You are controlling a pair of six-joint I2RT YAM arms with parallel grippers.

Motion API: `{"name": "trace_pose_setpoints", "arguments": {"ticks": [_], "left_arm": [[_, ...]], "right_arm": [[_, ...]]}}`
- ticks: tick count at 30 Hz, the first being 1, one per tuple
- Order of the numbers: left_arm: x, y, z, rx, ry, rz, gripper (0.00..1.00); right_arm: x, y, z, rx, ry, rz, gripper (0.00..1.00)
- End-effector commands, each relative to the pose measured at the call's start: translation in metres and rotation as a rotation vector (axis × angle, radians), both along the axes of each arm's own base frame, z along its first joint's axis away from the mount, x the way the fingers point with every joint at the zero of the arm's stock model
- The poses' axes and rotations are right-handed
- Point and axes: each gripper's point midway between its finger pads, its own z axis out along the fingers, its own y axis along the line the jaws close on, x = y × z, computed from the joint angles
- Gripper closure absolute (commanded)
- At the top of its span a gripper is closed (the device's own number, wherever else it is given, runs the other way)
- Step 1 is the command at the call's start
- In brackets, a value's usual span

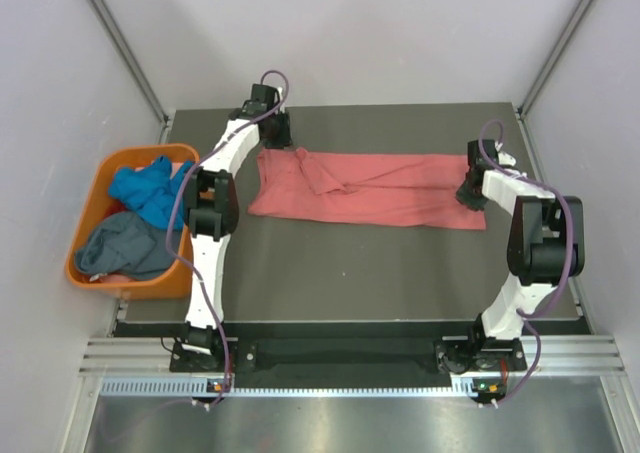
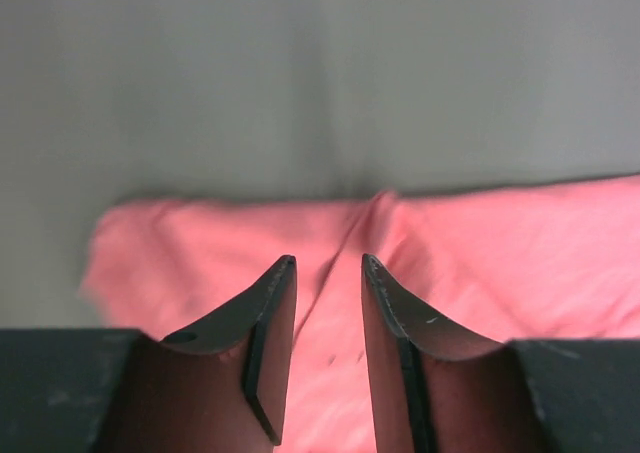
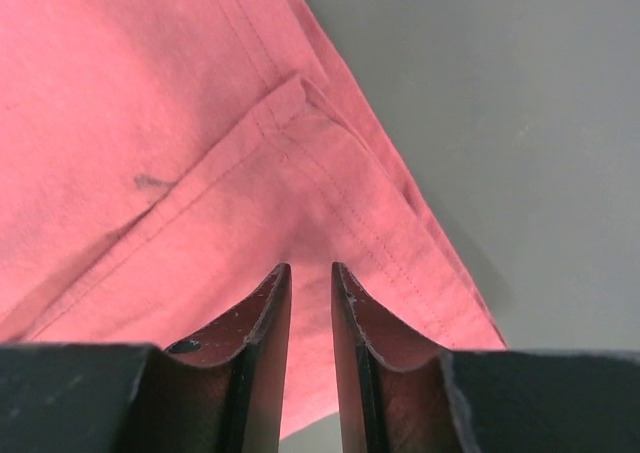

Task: Fold and stack the t-shirts
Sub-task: Fold the tshirt

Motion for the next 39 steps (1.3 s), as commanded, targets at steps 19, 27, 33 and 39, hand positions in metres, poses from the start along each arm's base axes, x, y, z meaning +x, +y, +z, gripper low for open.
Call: {"name": "trace_pose_setpoints", "arguments": {"ticks": [19,27,33,39], "left_arm": [[-0.172,0.062,0.019,0.132,0.322,0.193,0.57],[-0.187,0.072,-0.001,0.174,0.367,0.228,0.55],[-0.188,0.089,-0.017,0.244,0.372,0.271,0.55],[-0.185,0.101,-0.036,0.285,0.403,0.302,0.58]], "right_arm": [[-0.049,-0.028,0.029,-0.013,0.031,-0.169,0.62],[-0.051,-0.031,0.005,-0.028,0.059,-0.174,0.62],[-0.053,-0.041,-0.011,-0.076,0.085,-0.193,0.68],[-0.06,-0.048,-0.017,-0.117,0.097,-0.205,1.0]]}}
